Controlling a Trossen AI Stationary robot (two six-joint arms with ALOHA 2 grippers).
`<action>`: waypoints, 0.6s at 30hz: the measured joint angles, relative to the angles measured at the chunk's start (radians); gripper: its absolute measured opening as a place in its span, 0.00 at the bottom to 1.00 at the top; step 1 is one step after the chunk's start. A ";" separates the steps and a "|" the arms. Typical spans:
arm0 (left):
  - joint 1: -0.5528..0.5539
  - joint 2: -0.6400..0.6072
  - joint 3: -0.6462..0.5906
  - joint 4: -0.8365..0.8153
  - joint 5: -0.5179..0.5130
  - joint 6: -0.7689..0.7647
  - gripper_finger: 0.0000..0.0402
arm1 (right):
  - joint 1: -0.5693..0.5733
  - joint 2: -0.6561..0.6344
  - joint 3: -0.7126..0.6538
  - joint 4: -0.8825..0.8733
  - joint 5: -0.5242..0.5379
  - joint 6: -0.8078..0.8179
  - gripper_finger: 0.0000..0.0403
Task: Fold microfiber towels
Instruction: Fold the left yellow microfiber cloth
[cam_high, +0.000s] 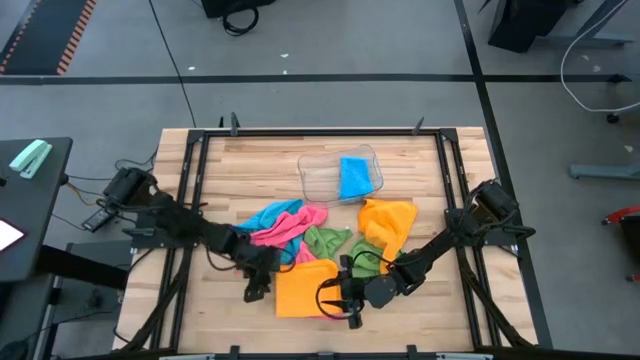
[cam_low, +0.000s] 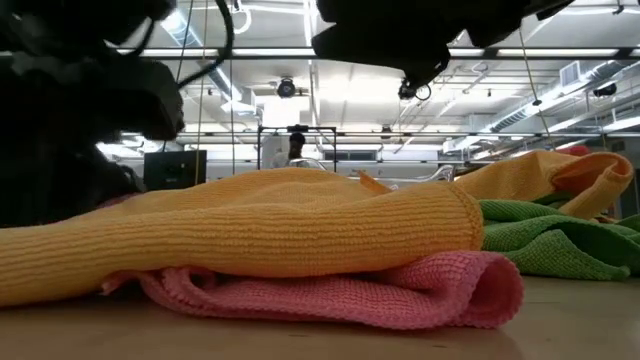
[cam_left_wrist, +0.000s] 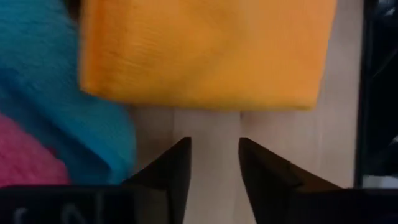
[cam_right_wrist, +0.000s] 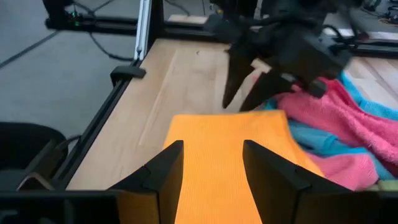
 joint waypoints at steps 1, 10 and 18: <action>0.012 0.000 -0.011 0.021 0.008 0.000 0.41 | 0.006 0.000 0.000 -0.008 0.000 -0.009 0.43; 0.035 0.000 -0.040 0.099 0.022 0.111 0.62 | 0.007 0.000 0.000 -0.005 -0.001 -0.074 0.43; 0.033 0.000 -0.040 0.086 0.022 0.274 0.61 | -0.077 -0.012 0.000 0.011 -0.001 -0.046 0.43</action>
